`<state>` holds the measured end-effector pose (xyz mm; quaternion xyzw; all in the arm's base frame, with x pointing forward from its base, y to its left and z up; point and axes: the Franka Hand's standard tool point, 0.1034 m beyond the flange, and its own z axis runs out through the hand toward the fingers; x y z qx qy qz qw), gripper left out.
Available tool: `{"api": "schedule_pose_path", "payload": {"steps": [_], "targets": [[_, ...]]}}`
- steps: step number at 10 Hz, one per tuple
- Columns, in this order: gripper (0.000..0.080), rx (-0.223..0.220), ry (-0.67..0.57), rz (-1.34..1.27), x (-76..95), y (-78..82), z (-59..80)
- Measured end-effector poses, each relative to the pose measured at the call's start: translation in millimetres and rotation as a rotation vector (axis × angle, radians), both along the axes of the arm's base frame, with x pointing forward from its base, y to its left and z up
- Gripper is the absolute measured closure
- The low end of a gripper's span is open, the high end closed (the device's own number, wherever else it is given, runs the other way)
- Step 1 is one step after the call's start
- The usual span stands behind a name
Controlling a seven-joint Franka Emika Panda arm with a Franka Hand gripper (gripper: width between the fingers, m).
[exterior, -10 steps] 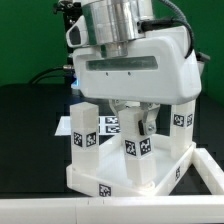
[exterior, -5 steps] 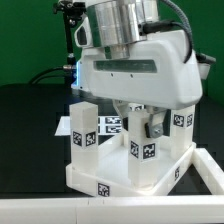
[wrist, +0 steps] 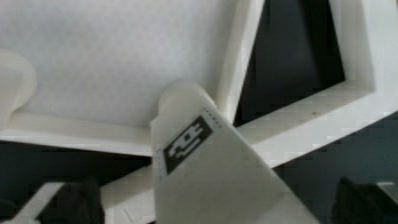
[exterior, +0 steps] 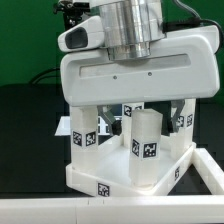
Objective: Assemble desk
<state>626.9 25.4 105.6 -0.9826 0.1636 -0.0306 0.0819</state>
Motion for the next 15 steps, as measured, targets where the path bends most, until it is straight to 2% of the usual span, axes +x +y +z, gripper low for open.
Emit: {"api": "schedule_pose_path", "payload": {"steps": [3,5,6,7,8,10,11,13,15], "targets": [[0.0150,-0.085,-0.069,0.450,2.4,6.4,1.5],[0.0150,-0.085,-0.071,0.452,2.7,5.5,1.2],[0.0294,-0.085,-0.071,0.453,2.6,5.5,0.9],[0.0479,-0.085,-0.071,0.451,2.6,5.5,0.9],[0.0515,-0.073,-0.058,0.352,2.5,6.1,0.7],[0.0515,-0.058,-0.052,0.131,3.0,5.8,0.6],[0.0515,-0.030,-0.036,-0.096,1.9,9.1,-0.3],[0.0515,0.046,0.023,-0.480,5.8,26.2,0.0],[0.0514,0.060,0.036,-0.550,6.5,26.7,0.1]]}}
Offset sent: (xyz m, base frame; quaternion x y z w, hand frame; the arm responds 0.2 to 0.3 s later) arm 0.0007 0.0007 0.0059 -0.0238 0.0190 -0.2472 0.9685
